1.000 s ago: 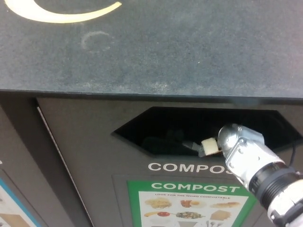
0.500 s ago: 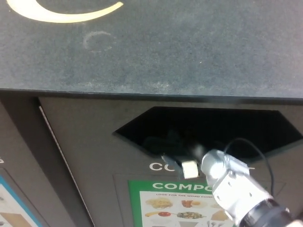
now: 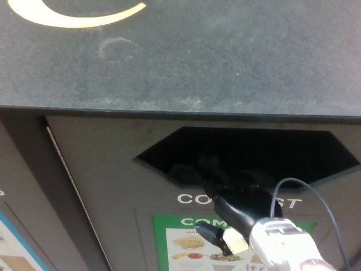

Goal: Pick up a piece of paper from the table and walk towards the trash can and throw it into compost

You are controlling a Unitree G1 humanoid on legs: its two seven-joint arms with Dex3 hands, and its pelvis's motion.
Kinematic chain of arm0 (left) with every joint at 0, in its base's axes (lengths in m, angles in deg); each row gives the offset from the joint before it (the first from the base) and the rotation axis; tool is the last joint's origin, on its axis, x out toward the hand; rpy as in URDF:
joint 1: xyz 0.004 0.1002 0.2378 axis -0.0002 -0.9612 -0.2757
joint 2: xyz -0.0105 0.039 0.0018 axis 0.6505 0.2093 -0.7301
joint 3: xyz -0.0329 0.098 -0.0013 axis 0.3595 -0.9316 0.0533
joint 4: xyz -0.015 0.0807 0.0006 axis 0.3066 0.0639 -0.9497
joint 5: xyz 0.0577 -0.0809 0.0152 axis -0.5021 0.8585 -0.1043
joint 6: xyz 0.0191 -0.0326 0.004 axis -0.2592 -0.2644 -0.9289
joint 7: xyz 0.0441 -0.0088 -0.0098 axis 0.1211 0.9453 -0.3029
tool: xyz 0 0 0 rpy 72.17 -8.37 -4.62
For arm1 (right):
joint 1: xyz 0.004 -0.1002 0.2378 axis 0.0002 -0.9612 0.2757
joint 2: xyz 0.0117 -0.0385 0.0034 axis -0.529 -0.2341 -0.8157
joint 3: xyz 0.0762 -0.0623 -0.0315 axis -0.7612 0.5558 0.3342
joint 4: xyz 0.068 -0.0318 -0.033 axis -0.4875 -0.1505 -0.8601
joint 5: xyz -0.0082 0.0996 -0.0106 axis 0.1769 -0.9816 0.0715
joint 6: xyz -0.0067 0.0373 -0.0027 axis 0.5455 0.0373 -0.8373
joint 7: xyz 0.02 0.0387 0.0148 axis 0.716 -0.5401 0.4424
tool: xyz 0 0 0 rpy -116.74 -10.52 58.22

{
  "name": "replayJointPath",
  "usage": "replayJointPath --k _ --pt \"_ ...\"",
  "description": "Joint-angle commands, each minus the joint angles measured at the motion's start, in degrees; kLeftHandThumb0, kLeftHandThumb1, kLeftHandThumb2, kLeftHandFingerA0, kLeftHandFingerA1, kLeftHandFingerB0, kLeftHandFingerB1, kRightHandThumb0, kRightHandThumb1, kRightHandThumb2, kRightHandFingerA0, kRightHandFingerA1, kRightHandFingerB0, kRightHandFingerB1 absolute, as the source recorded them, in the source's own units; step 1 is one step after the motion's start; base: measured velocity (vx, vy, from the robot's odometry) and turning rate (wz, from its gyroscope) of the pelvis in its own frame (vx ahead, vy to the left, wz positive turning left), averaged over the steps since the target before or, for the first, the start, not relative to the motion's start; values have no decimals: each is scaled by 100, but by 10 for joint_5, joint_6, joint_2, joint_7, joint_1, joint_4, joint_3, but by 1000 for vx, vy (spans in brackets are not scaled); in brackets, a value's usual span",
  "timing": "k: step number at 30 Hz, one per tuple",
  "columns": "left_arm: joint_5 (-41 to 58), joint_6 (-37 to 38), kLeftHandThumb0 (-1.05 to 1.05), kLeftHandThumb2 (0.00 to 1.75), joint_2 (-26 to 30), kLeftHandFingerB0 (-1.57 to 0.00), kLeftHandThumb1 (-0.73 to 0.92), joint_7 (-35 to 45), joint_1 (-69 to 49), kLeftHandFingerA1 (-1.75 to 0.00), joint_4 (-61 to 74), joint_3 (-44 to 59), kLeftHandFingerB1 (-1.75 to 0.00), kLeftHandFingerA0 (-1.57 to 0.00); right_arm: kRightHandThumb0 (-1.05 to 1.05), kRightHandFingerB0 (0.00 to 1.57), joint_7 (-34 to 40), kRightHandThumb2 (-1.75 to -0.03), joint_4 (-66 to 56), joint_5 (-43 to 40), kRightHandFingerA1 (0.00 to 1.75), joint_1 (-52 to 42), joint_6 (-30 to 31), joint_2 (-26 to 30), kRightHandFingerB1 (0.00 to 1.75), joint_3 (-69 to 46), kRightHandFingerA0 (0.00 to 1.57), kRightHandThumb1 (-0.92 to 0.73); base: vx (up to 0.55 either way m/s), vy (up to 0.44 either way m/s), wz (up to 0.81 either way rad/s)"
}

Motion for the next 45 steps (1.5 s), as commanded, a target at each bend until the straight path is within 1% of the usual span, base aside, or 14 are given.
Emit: replayJointPath --k 1,8,9,11,16,19,20,28,31,38,39,41,43,45 --pt "3 35 -10 78 10 -83 67 7 -3 -97 -29 7 -85 -91 -103 3 -29 -127 -198 233 20 -55 -70 156 3 62 0 -84 0 0 0" --pt "0 27 -12 74 11 -82 68 1 -9 -99 -20 6 -84 -90 -104 4 -13 -123 -314 306 18 -123 -108 242 4 59 0 -81 0 0 0" --pt "1 27 -11 76 11 -82 69 2 -9 -96 -21 6 -85 -90 -102 0 -9 -87 -331 317 0 -136 -112 253 22 58 0 -92 0 0 0" --pt "3 27 -9 79 10 -84 69 5 -6 -99 -24 7 -87 -91 -102 5 -15 -123 -366 335 19 -160 -117 271 5 55 0 -80 0 0 0" --pt "9 23 -11 75 8 -81 67 8 -9 -103 -16 11 -84 -92 -103 0 -27 -84 -478 362 0 -258 -136 325 22 34 0 -91 0 0 0" --pt "1 30 -9 76 11 -81 67 4 -18 -100 -3 6 -83 -88 -105 12 8 -119 -535 379 14 -336 -150 368 2 18 0 -78 0 0 0" --pt "-2 32 -8 78 12 -82 69 1 -15 -100 -10 4 -85 -92 -97 0 32 -78 -567 389 0 -390 -157 399 25 9 0 -92 0 0 0" --pt "5 28 -8 78 12 -81 69 8 -3 -99 -21 9 -85 -87 -101 7 185 -119 -613 440 10 -649 -131 506 17 -26 0 -81 0 0 0" --pt "2 29 -8 80 15 -82 70 7 -8 -100 -18 7 -87 -89 -71 12 306 -68 -613 397 22 -765 -120 528 30 -86 0 -87 0 0 0" --pt "-3 25 -12 74 16 -81 71 2 -17 -97 -7 4 -83 -91 -20 36 428 -75 -613 72 43 -914 -372 307 37 -545 20 -76 0 0 0" --pt "2 25 -6 83 14 -84 69 6 -18 -100 -6 7 -88 -90 33 33 433 -130 -608 40 61 -908 -388 285 63 -579 25 -66 0 0 0" --pt "9 25 -6 83 11 -84 69 11 -20 -100 -3 11 -88 -90 33 33 437 -130 -598 3 61 -903 -413 262 63 -618 25 -66 0 0 0" --pt "19 25 -3 109 7 -88 57 16 -9 -101 -21 19 -93 -98 -8 98 475 -104 -427 -117 90 -821 -498 207 83 -730 107 -60 0 0 0" --pt "16 33 -3 109 10 -88 57 16 -5 -101 -30 18 -93 -98 -8 98 447 -104 -305 -217 90 -773 -542 181 83 -783 107 -60 0 0 0"
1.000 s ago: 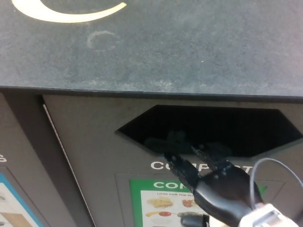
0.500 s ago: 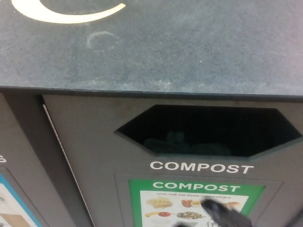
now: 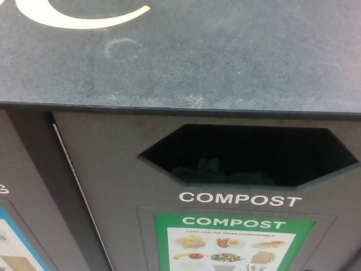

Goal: Pick up a piece of paper from the table and walk towards the trash can and throw it into compost

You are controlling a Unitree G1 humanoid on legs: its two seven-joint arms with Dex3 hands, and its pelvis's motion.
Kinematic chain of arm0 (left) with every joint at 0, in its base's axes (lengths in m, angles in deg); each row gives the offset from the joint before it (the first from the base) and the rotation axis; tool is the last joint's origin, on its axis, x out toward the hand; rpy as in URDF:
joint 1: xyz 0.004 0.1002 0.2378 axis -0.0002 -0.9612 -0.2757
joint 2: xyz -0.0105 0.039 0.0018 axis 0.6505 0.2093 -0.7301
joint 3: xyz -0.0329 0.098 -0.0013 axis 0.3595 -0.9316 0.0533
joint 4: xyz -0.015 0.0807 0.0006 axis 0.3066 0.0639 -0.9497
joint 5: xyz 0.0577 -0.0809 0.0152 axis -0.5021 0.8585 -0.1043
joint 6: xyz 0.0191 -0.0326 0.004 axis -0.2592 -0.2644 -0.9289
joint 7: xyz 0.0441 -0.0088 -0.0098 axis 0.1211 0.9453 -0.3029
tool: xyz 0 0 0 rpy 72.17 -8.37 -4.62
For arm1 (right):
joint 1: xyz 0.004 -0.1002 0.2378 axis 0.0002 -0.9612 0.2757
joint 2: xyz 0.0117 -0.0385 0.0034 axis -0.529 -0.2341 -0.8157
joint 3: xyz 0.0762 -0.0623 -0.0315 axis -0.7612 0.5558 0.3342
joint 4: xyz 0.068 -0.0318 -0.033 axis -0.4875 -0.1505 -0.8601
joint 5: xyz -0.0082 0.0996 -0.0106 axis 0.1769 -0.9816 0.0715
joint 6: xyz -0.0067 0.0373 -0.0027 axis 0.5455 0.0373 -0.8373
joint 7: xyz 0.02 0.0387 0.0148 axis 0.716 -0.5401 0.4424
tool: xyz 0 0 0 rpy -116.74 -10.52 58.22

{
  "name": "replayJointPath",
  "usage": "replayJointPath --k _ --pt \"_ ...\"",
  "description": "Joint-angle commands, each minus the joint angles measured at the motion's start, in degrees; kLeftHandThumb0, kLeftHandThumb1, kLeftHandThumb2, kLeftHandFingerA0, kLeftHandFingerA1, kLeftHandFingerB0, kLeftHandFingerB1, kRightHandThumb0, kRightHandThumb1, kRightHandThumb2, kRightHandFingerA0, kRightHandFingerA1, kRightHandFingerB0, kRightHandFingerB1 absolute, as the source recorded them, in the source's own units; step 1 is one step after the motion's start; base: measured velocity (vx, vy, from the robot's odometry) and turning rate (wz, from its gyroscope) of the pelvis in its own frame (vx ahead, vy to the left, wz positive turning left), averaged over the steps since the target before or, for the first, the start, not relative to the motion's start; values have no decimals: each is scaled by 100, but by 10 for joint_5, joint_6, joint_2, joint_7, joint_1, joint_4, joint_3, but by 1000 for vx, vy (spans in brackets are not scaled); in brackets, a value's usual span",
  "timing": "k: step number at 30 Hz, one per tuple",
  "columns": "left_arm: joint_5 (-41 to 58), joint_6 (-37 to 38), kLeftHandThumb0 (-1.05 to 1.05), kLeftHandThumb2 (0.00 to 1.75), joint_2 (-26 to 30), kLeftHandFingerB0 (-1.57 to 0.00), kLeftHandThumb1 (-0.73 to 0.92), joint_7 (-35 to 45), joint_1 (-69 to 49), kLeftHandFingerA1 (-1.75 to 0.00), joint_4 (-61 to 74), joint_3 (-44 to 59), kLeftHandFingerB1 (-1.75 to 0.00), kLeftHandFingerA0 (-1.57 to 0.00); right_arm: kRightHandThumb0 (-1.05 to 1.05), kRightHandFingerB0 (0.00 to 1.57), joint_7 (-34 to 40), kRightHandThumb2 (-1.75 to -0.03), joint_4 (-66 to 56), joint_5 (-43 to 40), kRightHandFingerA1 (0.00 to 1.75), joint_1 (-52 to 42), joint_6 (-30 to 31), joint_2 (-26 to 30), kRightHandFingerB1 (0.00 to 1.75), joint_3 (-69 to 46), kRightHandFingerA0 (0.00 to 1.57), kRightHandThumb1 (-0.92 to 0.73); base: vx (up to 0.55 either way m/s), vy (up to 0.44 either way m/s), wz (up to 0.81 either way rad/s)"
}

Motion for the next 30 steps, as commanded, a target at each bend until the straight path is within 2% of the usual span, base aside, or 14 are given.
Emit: replayJointPath --k 1,2,6,9,10,12,13,17,18,24,25,27,28,30 --pt "16 33 -3 109 11 -88 57 15 -4 -101 -16 17 -93 -98 -8 98 312 -104 244 -450 90 -65 -407 -190 83 -556 107 -60 0 0 0" --pt "14 33 -4 92 11 -91 65 14 -2 -107 -17 15 -98 -99 -9 97 290 -113 312 -487 133 -25 -398 -202 114 -555 107 -57 0 0 0" --pt "10 32 -6 93 11 -89 64 11 3 -106 -20 13 -92 -101 -1 103 181 -119 483 -594 123 94 -334 -240 110 -556 122 -57 0 0 0" --pt "5 31 -5 93 13 -89 64 5 11 -106 -28 10 -92 -101 -3 103 76 -119 570 -648 123 165 -252 -266 111 -560 122 -57 0 0 0" --pt "5 33 -4 90 13 -87 67 7 13 -105 -30 10 -92 -98 -8 100 67 -123 596 -637 138 173 -245 -267 123 -556 109 -51 0 0 0" --pt "7 34 -4 90 12 -87 67 12 15 -105 -33 10 -92 -98 -8 100 61 -123 619 -628 138 179 -243 -267 123 -553 109 -51 0 0 0" --pt "5 34 -4 108 12 -88 56 11 16 -101 -34 9 -93 -99 -6 99 60 -129 630 -620 138 178 -249 -268 124 -547 107 -48 0 0 0" --pt "-3 33 -5 89 15 -89 66 0 6 -105 -20 5 -93 -95 -8 95 38 -125 677 -588 146 168 -292 -267 131 -511 101 -51 0 0 0" --pt "-8 34 -3 109 18 -92 55 -5 4 -102 -20 2 -96 -101 -9 88 27 -126 683 -578 157 158 -300 -264 139 -498 94 -51 0 0 0" --pt "-14 37 -3 109 21 -92 55 -11 4 -102 -25 -1 -96 -101 -9 88 12 -126 701 -567 157 155 -323 -262 139 -495 94 -51 0 0 0" --pt "-7 29 -5 89 22 -88 67 -2 3 -103 -17 3 -95 -96 -10 87 -23 -125 730 -574 160 165 -291 -267 142 -504 92 -47 0 0 0" --pt "-7 37 -7 82 22 -87 68 -3 9 -100 -30 4 -89 -96 -8 91 -32 -125 780 -567 152 181 -307 -262 133 -503 91 -49 0 0 0" --pt "-4 39 -6 108 22 -87 56 1 9 -100 -31 6 -92 -97 -10 92 -38 -125 791 -565 152 184 -304 -261 134 -503 92 -50 0 0 0" --pt "1 41 -6 108 20 -87 56 7 8 -100 -29 9 -92 -97 -10 92 -46 -125 800 -565 152 188 -300 -262 134 -506 92 -50 0 0 0"
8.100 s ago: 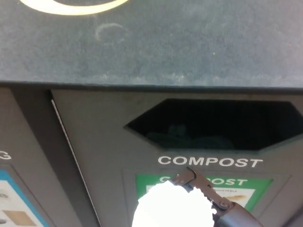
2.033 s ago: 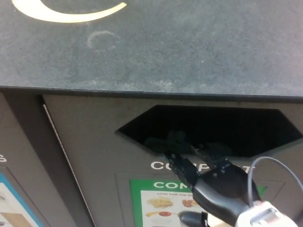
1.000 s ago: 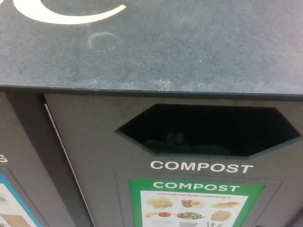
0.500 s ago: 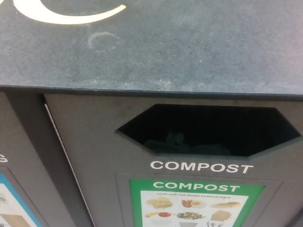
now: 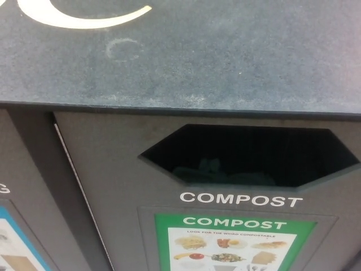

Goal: Pick up a piece of paper from the table and walk towards the trash can and throw it into compost

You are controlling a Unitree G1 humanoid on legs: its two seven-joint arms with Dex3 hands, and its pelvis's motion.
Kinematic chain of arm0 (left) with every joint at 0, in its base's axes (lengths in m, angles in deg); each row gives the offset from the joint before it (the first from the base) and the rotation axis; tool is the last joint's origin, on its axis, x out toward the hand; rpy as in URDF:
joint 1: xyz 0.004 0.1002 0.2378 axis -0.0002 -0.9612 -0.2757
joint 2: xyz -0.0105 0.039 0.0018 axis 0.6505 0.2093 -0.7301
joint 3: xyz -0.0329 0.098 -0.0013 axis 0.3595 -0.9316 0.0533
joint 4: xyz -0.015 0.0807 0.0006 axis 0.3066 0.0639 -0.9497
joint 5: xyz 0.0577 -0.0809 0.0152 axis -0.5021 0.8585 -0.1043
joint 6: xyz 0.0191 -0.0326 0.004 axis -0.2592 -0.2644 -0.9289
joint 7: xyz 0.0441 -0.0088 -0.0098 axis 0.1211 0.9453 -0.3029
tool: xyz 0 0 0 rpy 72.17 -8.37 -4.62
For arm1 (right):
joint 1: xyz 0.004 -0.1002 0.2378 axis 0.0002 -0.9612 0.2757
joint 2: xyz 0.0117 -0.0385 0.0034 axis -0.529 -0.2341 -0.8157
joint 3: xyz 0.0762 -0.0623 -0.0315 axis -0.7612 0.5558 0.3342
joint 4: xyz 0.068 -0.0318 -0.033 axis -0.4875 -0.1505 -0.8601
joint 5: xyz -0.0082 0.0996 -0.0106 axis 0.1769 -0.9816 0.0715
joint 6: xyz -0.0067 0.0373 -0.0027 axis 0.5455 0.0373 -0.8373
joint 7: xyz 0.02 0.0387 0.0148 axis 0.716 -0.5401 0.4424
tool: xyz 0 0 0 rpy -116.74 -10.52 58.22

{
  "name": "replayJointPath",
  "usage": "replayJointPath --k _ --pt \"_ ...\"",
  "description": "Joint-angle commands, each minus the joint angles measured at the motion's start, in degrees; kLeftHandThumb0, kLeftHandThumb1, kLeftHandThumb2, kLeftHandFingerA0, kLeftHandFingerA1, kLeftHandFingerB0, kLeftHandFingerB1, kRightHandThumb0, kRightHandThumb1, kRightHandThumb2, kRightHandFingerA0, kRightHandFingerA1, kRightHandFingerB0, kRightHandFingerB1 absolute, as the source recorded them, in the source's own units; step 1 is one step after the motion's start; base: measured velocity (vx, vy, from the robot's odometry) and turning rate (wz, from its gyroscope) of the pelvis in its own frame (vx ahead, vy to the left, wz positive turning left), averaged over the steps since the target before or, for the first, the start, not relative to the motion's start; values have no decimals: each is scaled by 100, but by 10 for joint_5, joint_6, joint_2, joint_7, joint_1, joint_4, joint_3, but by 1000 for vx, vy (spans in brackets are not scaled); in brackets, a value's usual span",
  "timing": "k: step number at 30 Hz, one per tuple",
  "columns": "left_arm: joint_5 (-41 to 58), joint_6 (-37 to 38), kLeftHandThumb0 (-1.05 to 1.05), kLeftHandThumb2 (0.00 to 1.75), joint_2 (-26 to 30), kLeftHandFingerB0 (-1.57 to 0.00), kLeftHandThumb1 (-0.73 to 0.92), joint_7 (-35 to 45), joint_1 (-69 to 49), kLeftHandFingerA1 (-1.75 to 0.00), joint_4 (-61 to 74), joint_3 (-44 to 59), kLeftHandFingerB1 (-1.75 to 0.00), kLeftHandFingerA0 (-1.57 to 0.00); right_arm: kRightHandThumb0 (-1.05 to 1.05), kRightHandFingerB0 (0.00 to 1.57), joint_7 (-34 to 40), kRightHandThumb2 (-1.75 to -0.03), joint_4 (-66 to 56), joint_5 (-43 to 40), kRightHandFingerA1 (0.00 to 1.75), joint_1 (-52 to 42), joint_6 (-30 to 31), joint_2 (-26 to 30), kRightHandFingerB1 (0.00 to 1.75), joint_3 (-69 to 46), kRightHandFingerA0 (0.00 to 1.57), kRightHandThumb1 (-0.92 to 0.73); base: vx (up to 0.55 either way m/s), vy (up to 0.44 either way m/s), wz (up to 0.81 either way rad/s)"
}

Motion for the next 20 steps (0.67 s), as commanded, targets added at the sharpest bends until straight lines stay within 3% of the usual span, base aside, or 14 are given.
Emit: replayJointPath --k 1,2,6,7,10,11,14,15,18,19,20 --pt "2 41 -6 108 26 -87 56 7 2 -100 -17 9 -92 -97 -10 92 -71 -125 269 -273 152 87 -104 -87 134 -103 92 -50 0 0 0" --pt "1 39 -4 87 27 -87 65 6 3 -101 -19 9 -89 -94 -16 98 -72 -111 293 -270 148 97 -102 -87 127 -105 96 -53 0 0 0" --pt "0 38 -4 87 28 -87 65 4 4 -101 -23 9 -89 -94 -16 98 -74 -111 337 -264 148 115 -106 -87 127 -112 96 -53 0 0 0" --pt "-4 39 -6 87 30 -88 64 1 3 -100 -22 6 -90 -95 -19 95 -78 -103 350 -261 149 118 -105 -84 128 -112 86 -53 0 0 0" --pt "-11 40 -6 87 32 -88 64 -4 3 -100 -22 1 -90 -95 -19 95 -84 -103 380 -256 149 127 -110 -79 128 -114 86 -53 0 0 0" --pt "-4 36 -2 110 30 -90 53 2 -1 -101 -16 6 -94 -99 -23 95 -83 -99 398 -251 145 133 -113 -75 125 -113 82 -49 0 0 0" --pt "8 30 -2 110 26 -90 53 10 -6 -101 -7 14 -94 -99 -23 95 -83 -99 442 -246 145 148 -129 -66 125 -113 82 -49 0 0 0" --pt "11 23 -5 84 25 -88 67 11 -8 -103 -2 17 -92 -94 -25 93 -85 -81 434 -245 135 142 -122 -66 109 -112 86 -56 0 0 0" --pt "16 11 -5 84 23 -88 67 13 -10 -103 8 23 -92 -94 -25 93 -89 -81 438 -248 135 138 -124 -63 109 -110 86 -56 0 0 0" --pt "12 14 -5 81 24 -86 68 12 -11 -102 6 21 -91 -94 -29 93 -87 -73 434 -241 134 130 -122 -59 97 -105 84 -63 0 0 0" --pt "12 14 -5 81 24 -86 68 12 -11 -102 6 21 -91 -94 -29 93 -87 -73 434 -241 134 130 -122 -59 97 -105 84 -63 0 0 0"
